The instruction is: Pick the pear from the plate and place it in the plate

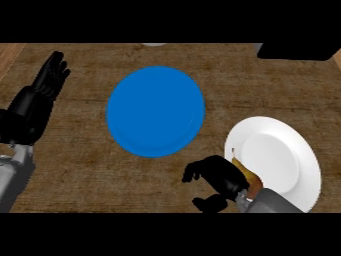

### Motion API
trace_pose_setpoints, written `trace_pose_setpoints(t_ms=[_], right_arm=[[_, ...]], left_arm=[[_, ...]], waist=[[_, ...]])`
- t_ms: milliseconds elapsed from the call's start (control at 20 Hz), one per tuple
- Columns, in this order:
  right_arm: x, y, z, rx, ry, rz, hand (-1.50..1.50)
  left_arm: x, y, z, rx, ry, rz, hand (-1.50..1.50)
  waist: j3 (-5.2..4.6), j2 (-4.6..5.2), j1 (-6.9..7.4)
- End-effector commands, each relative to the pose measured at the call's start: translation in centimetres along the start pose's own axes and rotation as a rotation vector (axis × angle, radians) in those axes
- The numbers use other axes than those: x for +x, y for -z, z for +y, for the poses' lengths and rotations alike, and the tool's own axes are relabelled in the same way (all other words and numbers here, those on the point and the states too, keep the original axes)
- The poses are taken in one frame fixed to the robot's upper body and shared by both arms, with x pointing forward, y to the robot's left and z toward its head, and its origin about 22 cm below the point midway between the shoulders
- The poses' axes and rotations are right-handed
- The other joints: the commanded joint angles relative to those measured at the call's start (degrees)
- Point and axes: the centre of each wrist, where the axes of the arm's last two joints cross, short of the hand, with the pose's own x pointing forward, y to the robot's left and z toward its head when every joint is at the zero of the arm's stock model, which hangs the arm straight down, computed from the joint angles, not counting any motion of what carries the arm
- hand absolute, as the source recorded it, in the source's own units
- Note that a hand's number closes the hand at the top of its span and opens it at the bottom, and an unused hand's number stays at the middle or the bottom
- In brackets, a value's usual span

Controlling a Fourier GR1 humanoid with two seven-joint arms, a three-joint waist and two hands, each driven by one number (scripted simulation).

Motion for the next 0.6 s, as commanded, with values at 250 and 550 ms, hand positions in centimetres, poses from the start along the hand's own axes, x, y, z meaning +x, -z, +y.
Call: trace_pose_setpoints(t_ms=[250,550], right_arm=[[2.7,-0.1,3.0,-0.173,0.122,-0.119,-1.5],[8.9,2.1,-2.8,-0.145,-0.178,-0.047,-1.5]], left_arm=[[1.3,0.1,2.0,0.011,0.016,-0.027,0.0],[0.1,-0.9,1.5,-0.001,0.014,-0.037,0.0]], waist=[[0.25,0.22,-2.45],[0.16,0.08,-1.87]])
